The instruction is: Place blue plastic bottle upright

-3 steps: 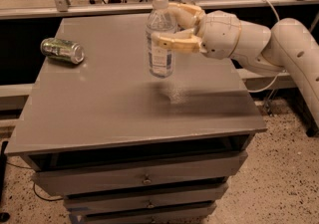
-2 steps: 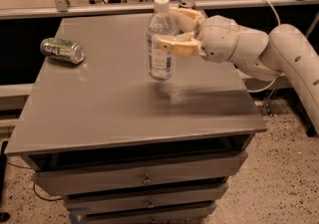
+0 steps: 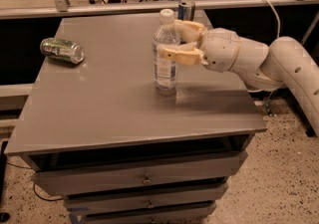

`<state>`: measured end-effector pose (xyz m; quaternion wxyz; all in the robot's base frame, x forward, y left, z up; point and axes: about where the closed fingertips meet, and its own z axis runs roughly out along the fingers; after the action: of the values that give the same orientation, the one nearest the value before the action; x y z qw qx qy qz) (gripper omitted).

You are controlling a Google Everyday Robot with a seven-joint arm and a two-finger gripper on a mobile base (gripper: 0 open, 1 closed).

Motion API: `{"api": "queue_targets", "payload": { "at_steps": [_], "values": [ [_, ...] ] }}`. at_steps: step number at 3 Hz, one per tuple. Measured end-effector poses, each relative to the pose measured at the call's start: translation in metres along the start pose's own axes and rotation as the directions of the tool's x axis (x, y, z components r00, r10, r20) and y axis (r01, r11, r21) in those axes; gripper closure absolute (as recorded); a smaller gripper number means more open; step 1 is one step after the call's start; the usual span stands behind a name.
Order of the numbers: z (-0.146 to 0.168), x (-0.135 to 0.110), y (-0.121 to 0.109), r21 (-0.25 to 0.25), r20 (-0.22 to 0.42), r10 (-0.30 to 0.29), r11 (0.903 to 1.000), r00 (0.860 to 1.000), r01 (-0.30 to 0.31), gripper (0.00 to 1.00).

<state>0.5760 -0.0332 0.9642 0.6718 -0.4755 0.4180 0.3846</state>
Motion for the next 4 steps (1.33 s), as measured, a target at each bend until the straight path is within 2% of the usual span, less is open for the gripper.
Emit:
{"api": "queue_targets", "payload": {
  "at_steps": [1, 2, 4],
  "values": [
    [-0.0031, 0.0044, 0.0013, -0.013, -0.011, -0.018, 0.9998, 1.000, 0.018, 0.82],
    [-0.0031, 0.0058, 0.0039, -0.031, -0.020, -0.051, 0.9982, 0.998, 0.050, 0.59],
    [-0.0034, 0.0100, 0.0058, -0.038, -0.034, -0.068, 0.9970, 0.997, 0.067, 0.13]
  ]
}}
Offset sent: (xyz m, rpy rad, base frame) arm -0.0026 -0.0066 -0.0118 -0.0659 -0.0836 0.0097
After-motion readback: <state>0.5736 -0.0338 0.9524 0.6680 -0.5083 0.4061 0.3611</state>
